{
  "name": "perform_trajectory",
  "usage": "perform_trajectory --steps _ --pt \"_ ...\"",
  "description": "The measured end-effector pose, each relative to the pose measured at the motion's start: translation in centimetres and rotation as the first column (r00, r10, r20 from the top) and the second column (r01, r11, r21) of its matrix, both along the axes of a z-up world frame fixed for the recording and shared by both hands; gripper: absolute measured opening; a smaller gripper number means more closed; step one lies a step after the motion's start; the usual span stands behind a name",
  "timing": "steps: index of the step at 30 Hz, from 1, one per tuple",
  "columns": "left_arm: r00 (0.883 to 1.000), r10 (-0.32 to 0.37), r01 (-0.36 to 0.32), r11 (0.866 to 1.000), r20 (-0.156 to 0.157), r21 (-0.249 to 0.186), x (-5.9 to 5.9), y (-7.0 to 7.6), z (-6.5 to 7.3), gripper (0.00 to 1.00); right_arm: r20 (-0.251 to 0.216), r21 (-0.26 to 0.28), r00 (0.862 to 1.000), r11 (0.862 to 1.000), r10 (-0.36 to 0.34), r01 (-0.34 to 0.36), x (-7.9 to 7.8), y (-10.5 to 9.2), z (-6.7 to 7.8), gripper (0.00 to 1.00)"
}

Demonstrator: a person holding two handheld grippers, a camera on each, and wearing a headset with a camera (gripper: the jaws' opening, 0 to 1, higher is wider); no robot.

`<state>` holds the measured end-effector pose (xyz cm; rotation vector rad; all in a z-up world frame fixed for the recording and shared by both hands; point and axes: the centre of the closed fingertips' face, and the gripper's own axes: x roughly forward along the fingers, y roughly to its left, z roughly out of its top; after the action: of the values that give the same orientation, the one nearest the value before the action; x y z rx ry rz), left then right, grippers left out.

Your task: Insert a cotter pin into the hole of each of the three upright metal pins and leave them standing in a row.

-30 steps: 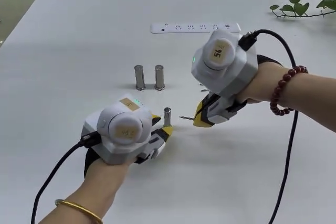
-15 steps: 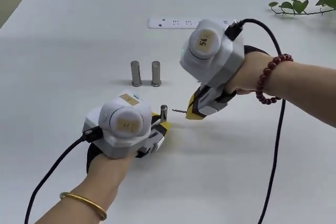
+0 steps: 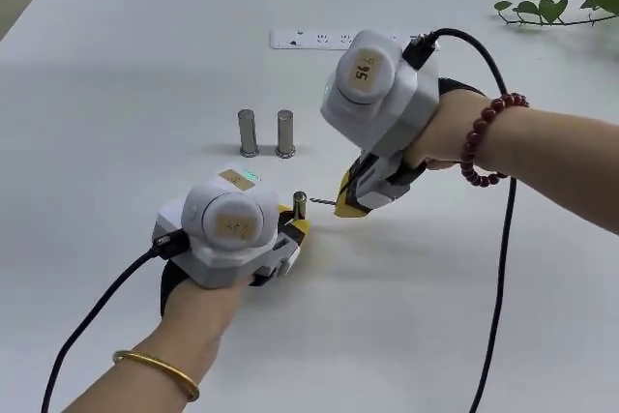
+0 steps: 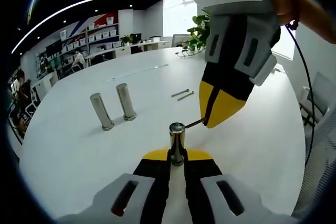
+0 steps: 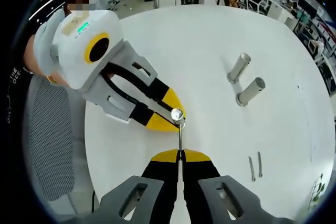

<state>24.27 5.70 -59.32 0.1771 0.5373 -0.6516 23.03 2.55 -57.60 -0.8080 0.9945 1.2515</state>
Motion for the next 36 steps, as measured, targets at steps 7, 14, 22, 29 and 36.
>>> perform_trajectory --steps 7,14,22,29,36 --pt "1.000 0.008 -0.008 1.000 -0.010 0.000 0.0 0.1 -0.3 0.06 -0.002 -0.003 1.000 1.000 0.010 -0.010 -0.2 0.3 0.1 0.00" --pt "1.000 0.014 -0.014 1.000 -0.015 -0.011 -0.1 0.1 -0.4 0.06 -0.004 0.002 1.000 1.000 0.005 -0.005 -0.2 0.4 0.3 0.00" --pt "1.000 0.011 -0.011 1.000 -0.015 -0.010 -0.1 0.1 -0.4 0.06 0.003 0.010 1.000 1.000 0.011 -0.011 -0.1 0.9 0.7 0.00" --pt "1.000 0.010 -0.010 1.000 -0.006 0.003 0.0 0.0 -0.4 0.06 0.013 0.011 1.000 1.000 0.018 -0.019 0.0 1.3 0.9 0.00" --pt "1.000 0.010 -0.010 1.000 0.000 0.014 0.0 0.0 -0.4 0.06 0.021 0.009 0.999 1.000 0.027 -0.027 0.0 1.3 0.9 0.00"
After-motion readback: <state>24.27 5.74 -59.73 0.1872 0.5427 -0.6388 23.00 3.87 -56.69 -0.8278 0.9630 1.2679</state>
